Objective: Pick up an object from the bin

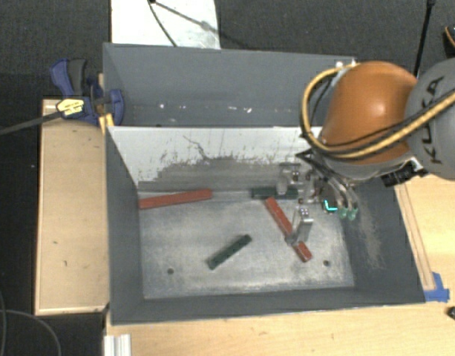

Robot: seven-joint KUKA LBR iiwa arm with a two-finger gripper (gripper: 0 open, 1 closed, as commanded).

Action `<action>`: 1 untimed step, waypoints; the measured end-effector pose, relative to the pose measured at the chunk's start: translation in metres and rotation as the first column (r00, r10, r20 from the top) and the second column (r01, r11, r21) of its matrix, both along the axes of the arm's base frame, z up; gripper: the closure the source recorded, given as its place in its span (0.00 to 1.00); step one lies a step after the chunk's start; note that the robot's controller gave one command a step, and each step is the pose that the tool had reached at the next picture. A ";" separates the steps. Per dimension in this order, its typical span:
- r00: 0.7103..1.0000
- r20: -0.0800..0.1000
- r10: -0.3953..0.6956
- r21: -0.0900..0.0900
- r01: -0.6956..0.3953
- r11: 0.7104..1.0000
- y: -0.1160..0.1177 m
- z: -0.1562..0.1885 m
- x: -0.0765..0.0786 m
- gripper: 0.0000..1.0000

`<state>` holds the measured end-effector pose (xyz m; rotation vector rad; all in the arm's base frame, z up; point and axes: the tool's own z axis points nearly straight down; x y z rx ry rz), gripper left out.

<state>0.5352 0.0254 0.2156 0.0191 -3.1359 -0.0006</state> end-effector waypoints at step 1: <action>0.969 0.002 0.246 0.001 -0.246 0.969 0.037 -0.148 -0.027 0.00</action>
Offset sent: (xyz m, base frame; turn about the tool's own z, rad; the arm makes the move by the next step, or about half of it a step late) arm -0.0260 0.0363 -0.1456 -0.2485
